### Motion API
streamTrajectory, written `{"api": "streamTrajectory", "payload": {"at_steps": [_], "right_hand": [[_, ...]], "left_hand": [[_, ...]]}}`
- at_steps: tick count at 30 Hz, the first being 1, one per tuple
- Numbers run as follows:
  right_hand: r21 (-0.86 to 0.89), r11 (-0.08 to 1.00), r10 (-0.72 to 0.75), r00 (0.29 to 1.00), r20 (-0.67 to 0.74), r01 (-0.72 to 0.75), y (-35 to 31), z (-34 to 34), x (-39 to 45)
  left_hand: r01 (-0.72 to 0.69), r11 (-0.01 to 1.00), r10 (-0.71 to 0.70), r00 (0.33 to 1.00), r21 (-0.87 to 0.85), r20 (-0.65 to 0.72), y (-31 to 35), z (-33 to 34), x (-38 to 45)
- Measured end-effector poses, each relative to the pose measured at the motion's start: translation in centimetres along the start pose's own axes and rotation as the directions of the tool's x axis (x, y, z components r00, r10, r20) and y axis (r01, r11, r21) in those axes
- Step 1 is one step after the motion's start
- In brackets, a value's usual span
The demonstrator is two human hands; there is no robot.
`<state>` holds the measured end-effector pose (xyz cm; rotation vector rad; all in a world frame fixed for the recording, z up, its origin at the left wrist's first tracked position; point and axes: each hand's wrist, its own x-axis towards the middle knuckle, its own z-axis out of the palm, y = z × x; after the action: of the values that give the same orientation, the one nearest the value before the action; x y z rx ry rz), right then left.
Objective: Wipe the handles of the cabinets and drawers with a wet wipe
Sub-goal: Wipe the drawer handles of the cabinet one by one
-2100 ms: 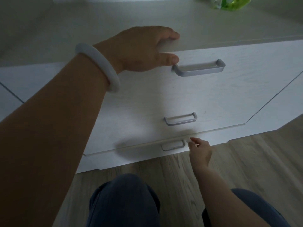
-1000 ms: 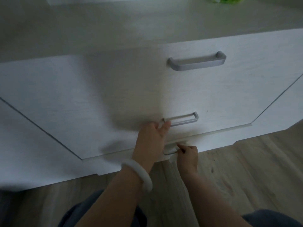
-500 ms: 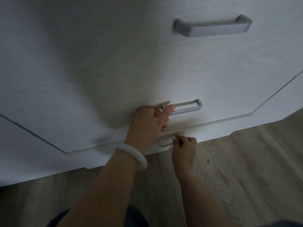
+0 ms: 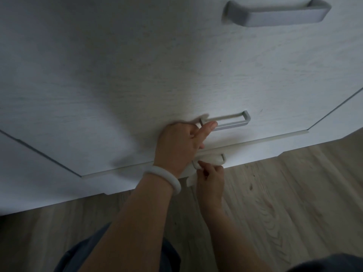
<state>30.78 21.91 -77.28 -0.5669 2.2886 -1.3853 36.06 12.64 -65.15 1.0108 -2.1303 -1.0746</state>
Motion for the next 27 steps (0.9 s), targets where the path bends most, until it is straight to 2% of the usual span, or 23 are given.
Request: {"api": "streamTrajectory", "payload": {"at_steps": [2, 4, 6, 10, 11, 14, 16, 21, 23, 25, 27], "right_hand": [[0.003, 1.0, -0.007, 0.999, -0.031, 0.007, 0.5, -1.0, 0.7], [0.032, 0.998, 0.064, 0.987, -0.149, -0.06, 0.9, -2.2, 2.0], [0.037, 0.993, 0.117, 0.974, -0.194, -0.112, 0.6, -1.9, 2.3], [-0.056, 0.998, -0.022, 0.999, 0.033, 0.024, 0.1, 0.1, 0.2], [-0.061, 0.998, -0.022, 0.999, 0.042, 0.024, 0.3, -0.5, 0.5], [0.12, 0.985, 0.135, 0.984, -0.119, -0.121, 1.2, -3.7, 3.5], [0.146, 0.979, 0.16, 0.978, -0.134, -0.141, 1.2, -4.2, 4.3], [-0.013, 1.0, 0.029, 0.99, 0.135, -0.027, 0.6, 0.0, 1.1], [-0.01, 0.999, 0.033, 0.994, 0.106, -0.032, 0.8, -0.6, 1.3], [0.041, 0.995, 0.085, 0.996, 0.02, -0.086, 1.2, -2.0, 2.3], [0.091, 0.99, 0.112, 0.994, -0.001, -0.111, 1.4, -2.9, 3.0]], "left_hand": [[-0.009, 1.0, 0.009, 1.0, 0.013, 0.002, 0.0, 0.0, 0.0], [-0.006, 1.0, 0.006, 1.0, 0.012, 0.006, -0.1, 0.0, 0.0], [-0.002, 1.0, 0.002, 1.0, 0.007, 0.004, 0.0, 0.0, 0.0], [0.015, 1.0, -0.015, 1.0, 0.012, 0.019, 0.5, -0.3, -0.2], [0.014, 1.0, -0.014, 1.0, 0.008, 0.028, 0.5, -0.4, -0.2], [0.006, 1.0, -0.006, 0.999, -0.005, 0.04, 0.5, -0.5, -0.2], [0.021, 1.0, -0.021, 0.999, 0.004, 0.045, 0.5, -0.5, 0.0], [0.026, 1.0, -0.026, 0.998, -0.014, 0.049, 0.2, -0.1, 0.0], [0.027, 0.999, -0.024, 0.998, -0.044, 0.052, 0.0, -0.2, 0.0], [-0.005, 1.0, 0.009, 0.993, -0.028, 0.12, -0.4, -0.6, 0.1], [-0.053, 0.991, 0.018, 0.962, 0.122, 0.271, -1.5, -1.2, 0.0]]}}
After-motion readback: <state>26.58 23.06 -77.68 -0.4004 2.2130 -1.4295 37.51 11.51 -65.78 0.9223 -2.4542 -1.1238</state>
